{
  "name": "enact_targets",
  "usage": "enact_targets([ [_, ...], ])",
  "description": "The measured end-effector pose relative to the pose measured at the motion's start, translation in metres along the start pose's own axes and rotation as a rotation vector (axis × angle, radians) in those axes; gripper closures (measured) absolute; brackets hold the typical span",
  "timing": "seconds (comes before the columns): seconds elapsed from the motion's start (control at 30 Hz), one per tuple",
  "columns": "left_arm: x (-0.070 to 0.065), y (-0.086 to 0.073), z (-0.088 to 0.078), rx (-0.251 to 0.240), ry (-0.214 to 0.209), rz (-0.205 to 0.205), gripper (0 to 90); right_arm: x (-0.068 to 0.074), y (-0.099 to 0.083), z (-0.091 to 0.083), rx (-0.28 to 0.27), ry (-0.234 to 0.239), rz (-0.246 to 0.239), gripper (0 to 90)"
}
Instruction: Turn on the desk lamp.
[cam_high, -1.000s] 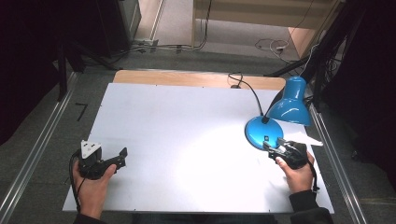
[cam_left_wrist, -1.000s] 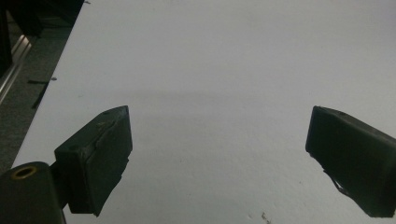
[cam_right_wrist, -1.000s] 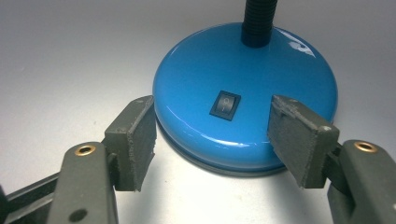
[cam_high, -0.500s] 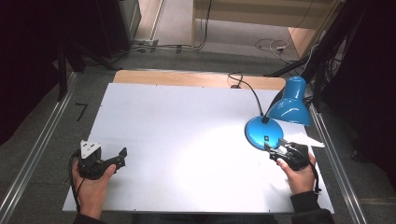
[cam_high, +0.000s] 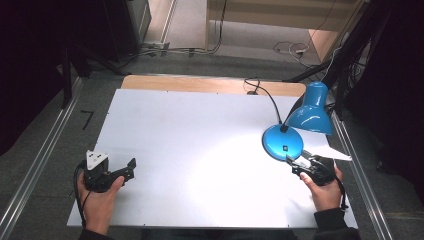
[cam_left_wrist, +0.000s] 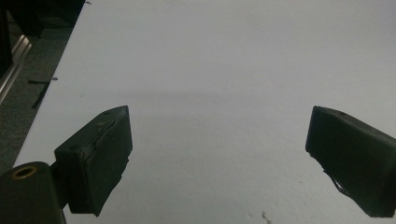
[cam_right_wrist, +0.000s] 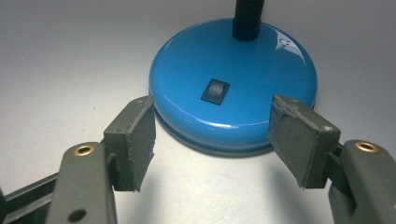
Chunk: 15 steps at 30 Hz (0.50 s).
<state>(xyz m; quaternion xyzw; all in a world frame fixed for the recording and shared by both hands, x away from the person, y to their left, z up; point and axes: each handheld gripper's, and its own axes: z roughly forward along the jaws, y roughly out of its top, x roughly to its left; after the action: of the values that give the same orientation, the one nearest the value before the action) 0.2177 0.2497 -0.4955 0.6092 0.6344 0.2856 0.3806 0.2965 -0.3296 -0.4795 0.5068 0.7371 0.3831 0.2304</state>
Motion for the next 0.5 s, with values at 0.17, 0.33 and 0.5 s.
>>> enact_targets([
  [0.17,0.000,0.000,0.000,0.000,0.001,0.000,7.5,-0.002,-0.001,-0.003,-0.002,-0.004,-0.001,31.0],
  [0.33,0.000,0.000,0.000,0.000,0.001,0.000,7.5,-0.003,-0.003,-0.006,0.000,-0.006,0.000,30.9],
  [0.5,0.000,0.000,0.000,-0.001,0.000,-0.002,7.6,-0.005,-0.005,-0.011,0.001,-0.004,0.004,30.9],
])
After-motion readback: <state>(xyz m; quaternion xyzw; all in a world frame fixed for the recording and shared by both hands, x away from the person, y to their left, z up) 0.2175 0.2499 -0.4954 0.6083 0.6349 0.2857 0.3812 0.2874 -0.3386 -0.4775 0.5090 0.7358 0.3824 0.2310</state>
